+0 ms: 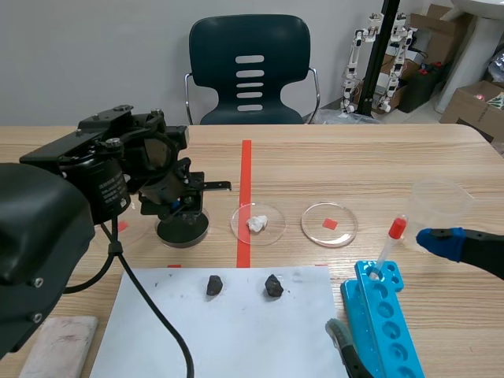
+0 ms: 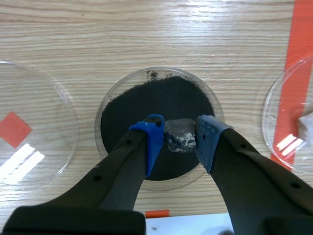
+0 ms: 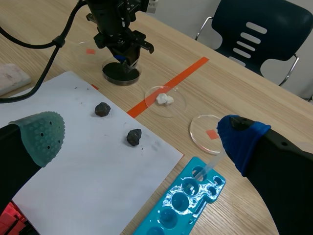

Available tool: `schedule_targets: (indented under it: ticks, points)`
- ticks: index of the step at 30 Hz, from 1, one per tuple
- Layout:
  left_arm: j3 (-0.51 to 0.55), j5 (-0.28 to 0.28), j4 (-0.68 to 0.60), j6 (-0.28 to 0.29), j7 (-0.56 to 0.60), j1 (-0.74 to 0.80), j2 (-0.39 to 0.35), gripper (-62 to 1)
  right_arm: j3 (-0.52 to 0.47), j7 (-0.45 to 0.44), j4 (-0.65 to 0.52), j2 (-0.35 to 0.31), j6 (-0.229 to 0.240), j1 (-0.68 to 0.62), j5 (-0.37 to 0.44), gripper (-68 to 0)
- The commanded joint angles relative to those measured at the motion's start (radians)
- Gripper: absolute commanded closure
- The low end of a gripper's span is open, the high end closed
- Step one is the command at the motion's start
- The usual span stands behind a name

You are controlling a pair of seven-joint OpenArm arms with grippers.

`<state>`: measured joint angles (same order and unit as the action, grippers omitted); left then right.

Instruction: Lower the mineral onto the iron filings and hold still

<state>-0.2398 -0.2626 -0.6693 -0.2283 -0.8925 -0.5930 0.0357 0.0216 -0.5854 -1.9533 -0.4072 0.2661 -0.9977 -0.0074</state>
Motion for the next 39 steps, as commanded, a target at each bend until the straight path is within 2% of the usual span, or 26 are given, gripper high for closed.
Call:
schedule_targets:
  ticks: [1,10,39]
  points:
    - [-0.003,-0.002,-0.016,0.002,0.011,-0.021,0.003,-11.3,-0.005,-0.015,-0.022,0.0,-0.005,0.003,0.012,-67.9]
    - [-0.003,-0.003,0.034,-0.01,0.032,-0.026,0.003,-11.3,-0.005,-0.016,-0.022,0.0,-0.005,0.003,0.012,-67.9]
    - [-0.003,0.001,0.068,-0.017,0.039,-0.02,0.003,-11.3,-0.005,-0.016,-0.022,0.0,-0.005,0.003,0.012,-67.9]
